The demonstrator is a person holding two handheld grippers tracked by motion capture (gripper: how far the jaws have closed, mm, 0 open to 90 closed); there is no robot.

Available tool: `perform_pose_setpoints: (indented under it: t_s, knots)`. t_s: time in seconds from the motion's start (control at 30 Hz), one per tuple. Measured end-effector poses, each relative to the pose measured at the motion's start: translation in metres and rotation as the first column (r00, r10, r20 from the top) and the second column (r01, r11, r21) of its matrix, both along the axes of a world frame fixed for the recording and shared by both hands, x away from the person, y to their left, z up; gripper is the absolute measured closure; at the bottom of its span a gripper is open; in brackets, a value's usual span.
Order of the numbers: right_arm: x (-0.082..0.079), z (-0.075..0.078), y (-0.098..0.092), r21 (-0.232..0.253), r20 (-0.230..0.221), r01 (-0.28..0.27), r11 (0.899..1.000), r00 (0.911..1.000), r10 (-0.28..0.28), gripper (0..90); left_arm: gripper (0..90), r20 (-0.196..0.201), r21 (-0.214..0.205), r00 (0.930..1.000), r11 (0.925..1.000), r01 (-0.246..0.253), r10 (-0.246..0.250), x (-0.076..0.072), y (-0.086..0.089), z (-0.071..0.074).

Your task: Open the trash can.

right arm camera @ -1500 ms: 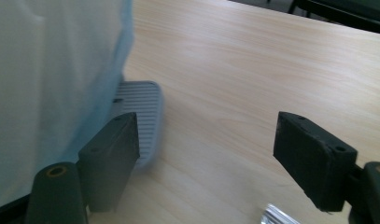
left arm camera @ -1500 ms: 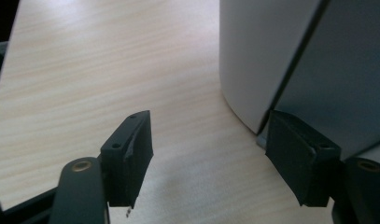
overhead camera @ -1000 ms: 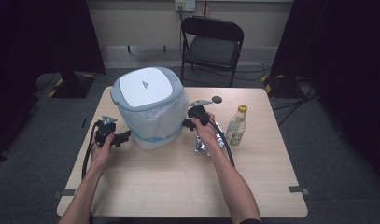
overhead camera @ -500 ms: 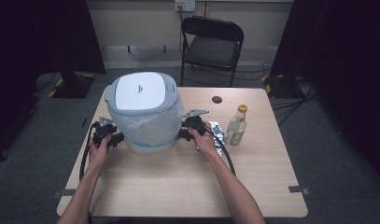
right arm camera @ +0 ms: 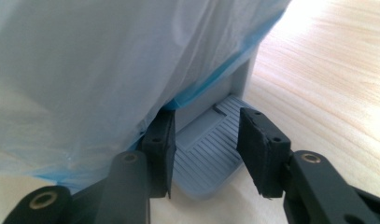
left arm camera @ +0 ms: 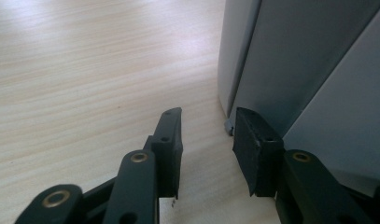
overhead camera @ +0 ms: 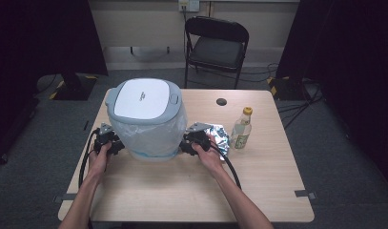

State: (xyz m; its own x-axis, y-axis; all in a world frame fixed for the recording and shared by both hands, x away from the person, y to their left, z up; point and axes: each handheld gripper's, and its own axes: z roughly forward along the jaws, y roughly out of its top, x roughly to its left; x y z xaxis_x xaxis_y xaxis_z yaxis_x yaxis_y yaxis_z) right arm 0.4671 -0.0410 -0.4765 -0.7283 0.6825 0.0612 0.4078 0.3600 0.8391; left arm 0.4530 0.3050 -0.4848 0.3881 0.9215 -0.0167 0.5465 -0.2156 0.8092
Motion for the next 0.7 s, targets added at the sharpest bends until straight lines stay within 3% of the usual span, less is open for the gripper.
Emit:
perform_pose_setpoints:
  t_s: [0.1, 0.2, 0.27, 0.3, 0.37, 0.43, 0.6, 0.67, 0.7]
  knots:
    - [-0.010, 0.003, 0.000, -0.029, -0.007, -0.001, 1.000, 1.0000, 0.001, 53.8, 58.8, -0.004, 0.012, 1.0000, 0.9999, 0.005, -0.005, -0.004, 0.001, 0.001]
    - [-0.013, 0.005, -0.002, -0.060, -0.006, 0.017, 0.998, 0.9998, -0.017, 35.2, 44.0, -0.003, 0.064, 0.9996, 0.9976, -0.026, 0.026, -0.012, 0.002, 0.002]
    - [-0.011, 0.006, -0.007, -0.051, -0.018, 0.022, 0.998, 0.9996, -0.023, 26.6, 37.4, -0.012, 0.067, 0.9996, 0.9975, -0.023, 0.024, -0.018, 0.005, 0.003]
    - [-0.010, 0.006, -0.010, -0.045, -0.013, 0.023, 0.999, 0.9996, -0.023, 26.6, 32.1, -0.013, 0.067, 0.9998, 0.9977, -0.013, 0.014, -0.022, 0.007, 0.004]
    - [-0.008, 0.007, -0.017, -0.041, -0.011, 0.044, 0.998, 0.9989, -0.045, 26.6, 31.2, 0.004, 0.068, 0.9999, 0.9975, -0.015, 0.015, -0.030, 0.010, 0.008]
    - [-0.005, 0.008, -0.023, -0.043, -0.004, 0.065, 0.997, 0.9978, -0.066, 26.5, 30.9, -0.007, 0.078, 0.9999, 0.9969, -0.012, 0.013, -0.037, 0.011, 0.010]
    - [0.007, 0.005, -0.034, -0.064, 0.004, 0.124, 0.990, 0.9923, -0.124, 26.5, 28.0, -0.022, 0.055, 0.9997, 0.9985, -0.005, 0.006, -0.056, 0.008, 0.008]
    - [0.012, 0.002, -0.035, -0.061, 0.001, 0.133, 0.989, 0.9911, -0.133, 26.5, 26.6, -0.026, 0.018, 0.9996, 0.9998, 0.011, -0.010, -0.061, 0.004, 0.005]
    - [0.014, 0.001, -0.035, -0.064, 0.004, 0.139, 0.988, 0.9902, -0.139, 26.5, 25.4, -0.030, 0.036, 0.9994, 0.9991, 0.021, -0.020, -0.063, 0.001, 0.005]
